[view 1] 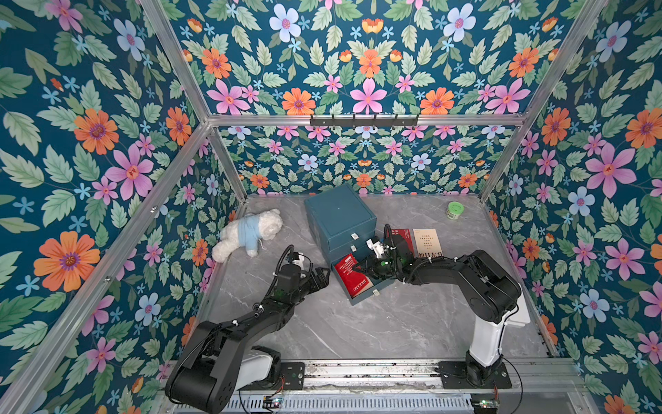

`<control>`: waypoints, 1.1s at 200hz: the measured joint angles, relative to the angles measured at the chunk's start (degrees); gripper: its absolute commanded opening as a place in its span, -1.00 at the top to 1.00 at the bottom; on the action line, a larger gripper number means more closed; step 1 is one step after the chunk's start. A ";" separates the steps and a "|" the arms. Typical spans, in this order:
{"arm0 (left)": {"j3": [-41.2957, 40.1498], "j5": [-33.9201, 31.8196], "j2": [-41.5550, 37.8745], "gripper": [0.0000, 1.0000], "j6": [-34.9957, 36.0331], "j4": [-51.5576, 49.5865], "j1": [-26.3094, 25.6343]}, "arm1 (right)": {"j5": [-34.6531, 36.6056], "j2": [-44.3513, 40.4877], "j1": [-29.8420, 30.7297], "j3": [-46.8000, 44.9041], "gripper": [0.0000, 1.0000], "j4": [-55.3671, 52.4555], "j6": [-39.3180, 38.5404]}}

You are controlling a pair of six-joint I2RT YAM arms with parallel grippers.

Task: Take the postcards out of the drawer
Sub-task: Pick up the postcard from the drawer.

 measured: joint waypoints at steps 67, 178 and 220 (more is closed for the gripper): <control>0.70 -0.59 -0.61 -0.90 0.00 -0.26 -0.15 | 0.48 -0.24 -0.07 0.00 1.00 -0.39 0.20; 1.18 -3.26 -3.69 -0.89 -0.48 -1.49 -1.16 | 2.78 -10.45 -1.57 -1.92 1.00 -8.37 -2.19; 1.42 -5.07 -5.16 -0.89 -1.57 -2.36 -3.50 | 3.26 -16.02 -2.54 -4.76 1.00 -11.04 -3.89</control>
